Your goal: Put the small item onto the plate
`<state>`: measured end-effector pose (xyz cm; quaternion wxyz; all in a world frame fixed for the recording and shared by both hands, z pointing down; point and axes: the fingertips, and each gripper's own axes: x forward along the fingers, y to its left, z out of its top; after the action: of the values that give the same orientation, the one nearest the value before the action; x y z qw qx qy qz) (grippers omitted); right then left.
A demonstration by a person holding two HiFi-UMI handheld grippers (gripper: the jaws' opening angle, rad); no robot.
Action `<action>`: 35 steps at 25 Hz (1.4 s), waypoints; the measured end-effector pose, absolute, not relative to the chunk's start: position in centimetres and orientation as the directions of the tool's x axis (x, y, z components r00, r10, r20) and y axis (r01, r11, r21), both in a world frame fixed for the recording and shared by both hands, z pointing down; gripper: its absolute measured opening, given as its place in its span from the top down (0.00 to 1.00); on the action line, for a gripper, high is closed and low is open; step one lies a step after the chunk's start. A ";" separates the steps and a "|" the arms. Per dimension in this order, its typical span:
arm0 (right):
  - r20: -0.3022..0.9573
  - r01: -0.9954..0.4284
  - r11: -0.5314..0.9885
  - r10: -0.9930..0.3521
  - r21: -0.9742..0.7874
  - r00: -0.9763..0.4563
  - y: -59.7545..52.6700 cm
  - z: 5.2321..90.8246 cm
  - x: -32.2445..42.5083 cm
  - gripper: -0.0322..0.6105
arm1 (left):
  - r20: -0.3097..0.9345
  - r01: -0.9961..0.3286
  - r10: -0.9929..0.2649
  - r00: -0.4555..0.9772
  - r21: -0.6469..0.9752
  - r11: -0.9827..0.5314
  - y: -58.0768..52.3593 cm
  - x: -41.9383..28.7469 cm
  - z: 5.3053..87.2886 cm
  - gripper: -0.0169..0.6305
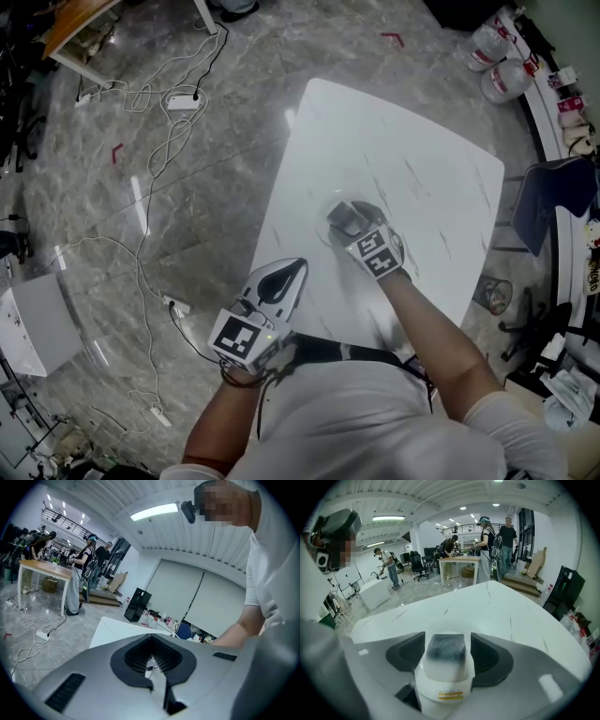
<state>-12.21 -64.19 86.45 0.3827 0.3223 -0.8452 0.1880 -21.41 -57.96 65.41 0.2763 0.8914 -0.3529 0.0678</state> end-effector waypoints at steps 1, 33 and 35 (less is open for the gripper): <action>0.751 -0.693 0.718 -0.420 -0.069 -0.509 -64.3 85.5 -12.3 0.51 | 0.312 -0.668 -0.595 0.740 0.445 -0.597 -57.9 -21.4 65.2 0.96; 0.020 -0.580 0.807 -0.582 -0.107 -0.813 -50.3 34.4 -7.4 0.95 | 0.018 -0.554 -0.556 0.831 0.119 -0.824 -50.6 -10.0 35.2 0.96; 0.007 -0.578 0.812 -0.580 -0.082 -0.815 -49.1 33.0 -6.7 0.95 | 0.005 -0.547 -0.550 0.835 0.117 -0.829 -49.5 -9.0 33.8 0.96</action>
<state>-6.66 -49.11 33.04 -0.0092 0.3042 -0.9517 0.0404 -9.00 -49.49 33.85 0.0568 0.9562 -0.2869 -0.0145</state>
